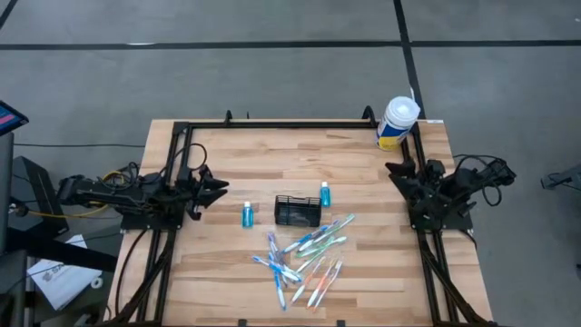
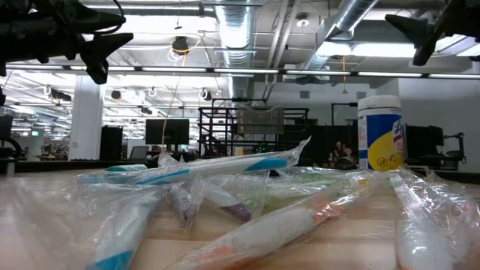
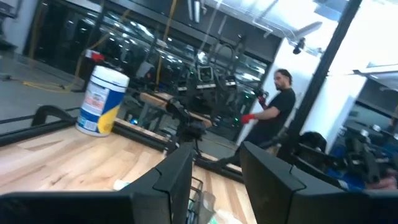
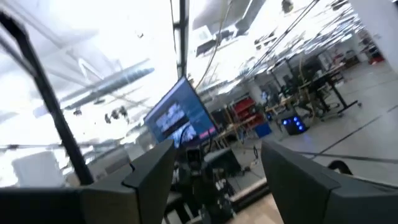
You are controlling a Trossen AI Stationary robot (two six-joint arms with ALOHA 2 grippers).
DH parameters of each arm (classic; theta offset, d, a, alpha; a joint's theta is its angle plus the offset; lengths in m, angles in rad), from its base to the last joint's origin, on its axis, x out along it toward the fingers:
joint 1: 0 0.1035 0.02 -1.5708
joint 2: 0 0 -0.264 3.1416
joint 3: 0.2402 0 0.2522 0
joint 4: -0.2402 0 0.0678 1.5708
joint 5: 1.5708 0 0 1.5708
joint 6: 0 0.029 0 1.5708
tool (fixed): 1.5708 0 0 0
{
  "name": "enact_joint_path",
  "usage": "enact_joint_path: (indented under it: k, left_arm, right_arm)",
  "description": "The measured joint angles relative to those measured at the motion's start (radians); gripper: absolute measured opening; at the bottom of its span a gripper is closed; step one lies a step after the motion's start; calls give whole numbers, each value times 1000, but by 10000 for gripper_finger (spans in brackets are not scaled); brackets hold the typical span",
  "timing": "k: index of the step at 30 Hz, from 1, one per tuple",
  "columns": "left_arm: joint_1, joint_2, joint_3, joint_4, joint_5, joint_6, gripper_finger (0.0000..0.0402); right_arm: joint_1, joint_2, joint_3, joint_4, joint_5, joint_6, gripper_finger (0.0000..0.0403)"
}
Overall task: Pick & Place toothbrushing station
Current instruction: Put the blue mouthwash into the black wire organizer
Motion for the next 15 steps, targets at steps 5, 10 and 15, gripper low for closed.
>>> enact_joint_path:
  k: [5, 10, 15]
  left_arm:
    - [0, 0, 0, 24, -87, -32, 131]
    - [0, 0, 0, 82, -250, -48, 131]
    - [0, 0, 0, 192, -256, -92, 131]
  right_arm:
    - [0, 0, 0, 19, 19, 1, 230]
    - [0, 0, 0, 37, 19, 115, 230]
    - [0, 0, 0, 70, 79, 186, 230]
